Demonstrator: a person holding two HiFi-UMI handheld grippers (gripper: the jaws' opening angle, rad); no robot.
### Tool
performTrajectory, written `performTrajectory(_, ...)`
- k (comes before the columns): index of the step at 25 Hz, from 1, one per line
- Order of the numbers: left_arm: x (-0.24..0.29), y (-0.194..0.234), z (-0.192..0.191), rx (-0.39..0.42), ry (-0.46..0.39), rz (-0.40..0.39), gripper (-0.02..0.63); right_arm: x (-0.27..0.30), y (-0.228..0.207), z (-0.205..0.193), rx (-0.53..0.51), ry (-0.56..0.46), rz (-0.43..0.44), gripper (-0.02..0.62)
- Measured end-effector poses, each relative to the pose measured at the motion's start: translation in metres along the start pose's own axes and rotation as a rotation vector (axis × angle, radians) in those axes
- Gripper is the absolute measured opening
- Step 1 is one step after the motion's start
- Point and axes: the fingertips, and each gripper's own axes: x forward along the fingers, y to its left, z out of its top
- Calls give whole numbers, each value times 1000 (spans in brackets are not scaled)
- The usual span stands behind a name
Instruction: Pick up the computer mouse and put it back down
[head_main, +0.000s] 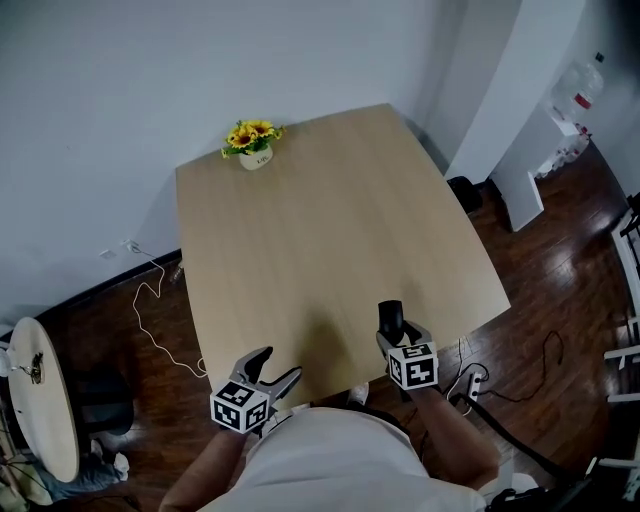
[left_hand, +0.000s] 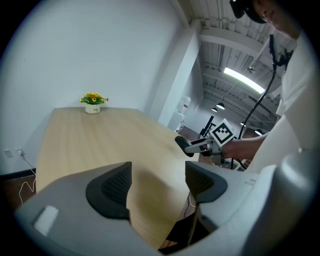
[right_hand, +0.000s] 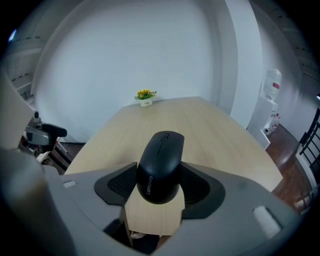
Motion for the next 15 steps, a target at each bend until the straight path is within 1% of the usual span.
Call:
performTrajectory(4,-2,-3,9,13,-21,-8,324,-43,11,17,-10,-54,23,273)
performTrajectory(8,-1,-2,11,9,-28,-19,324,-82,24,36,-45,-99,45,273)
performTrajectory(15,-3,6,8,1,-20,-7,324,-139,45,56,-75,-130,77,272)
